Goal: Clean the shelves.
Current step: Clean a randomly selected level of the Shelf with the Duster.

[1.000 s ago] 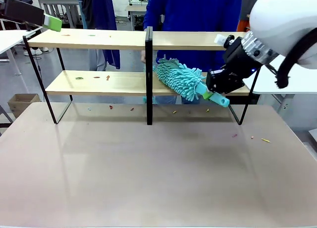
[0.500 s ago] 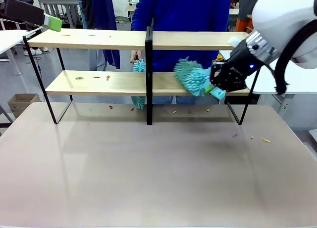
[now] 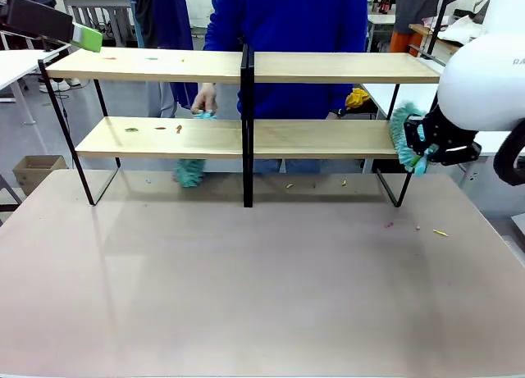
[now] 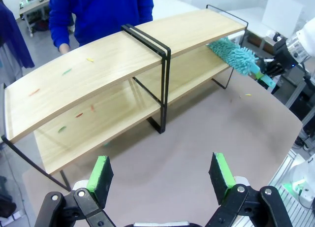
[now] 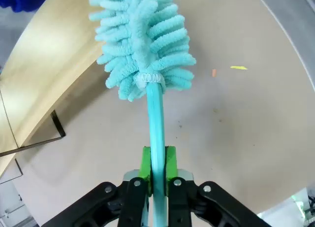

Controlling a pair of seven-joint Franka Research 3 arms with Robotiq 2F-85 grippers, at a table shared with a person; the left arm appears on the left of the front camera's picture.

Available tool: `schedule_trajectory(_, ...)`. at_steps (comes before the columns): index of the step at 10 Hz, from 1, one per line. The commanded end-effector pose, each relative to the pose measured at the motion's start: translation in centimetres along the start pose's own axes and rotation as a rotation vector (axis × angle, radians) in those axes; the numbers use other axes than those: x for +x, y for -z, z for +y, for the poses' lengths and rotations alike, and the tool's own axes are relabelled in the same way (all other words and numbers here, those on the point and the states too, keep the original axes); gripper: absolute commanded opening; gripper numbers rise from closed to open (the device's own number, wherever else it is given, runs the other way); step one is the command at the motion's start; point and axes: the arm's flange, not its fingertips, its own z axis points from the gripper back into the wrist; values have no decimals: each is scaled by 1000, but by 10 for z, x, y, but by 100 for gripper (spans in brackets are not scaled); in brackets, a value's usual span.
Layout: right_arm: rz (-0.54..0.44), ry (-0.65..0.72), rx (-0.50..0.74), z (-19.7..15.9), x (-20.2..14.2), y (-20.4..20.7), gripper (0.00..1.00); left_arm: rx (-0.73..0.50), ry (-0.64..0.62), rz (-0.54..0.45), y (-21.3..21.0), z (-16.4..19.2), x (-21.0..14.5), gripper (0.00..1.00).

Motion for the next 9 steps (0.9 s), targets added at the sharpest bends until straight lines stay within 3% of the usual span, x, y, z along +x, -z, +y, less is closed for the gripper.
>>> schedule_trajectory(1, 29, -85, 73, 16, -12, -14, 13, -7, 3, -2, 0, 1, -2, 100)
schedule_trajectory(6, 187, -306, 330, 27, -23, -19, 13, -7, 3, -2, 0, 1, -2, 100)
schedule_trajectory(8, 377, -476, 449, 26, -28, -25, 13, -7, 3, -2, 0, 1, -2, 100)
schedule_trajectory(9, 471, -647, 520, 16, -29, -34, 13, -7, 3, -2, 0, 1, -2, 100)
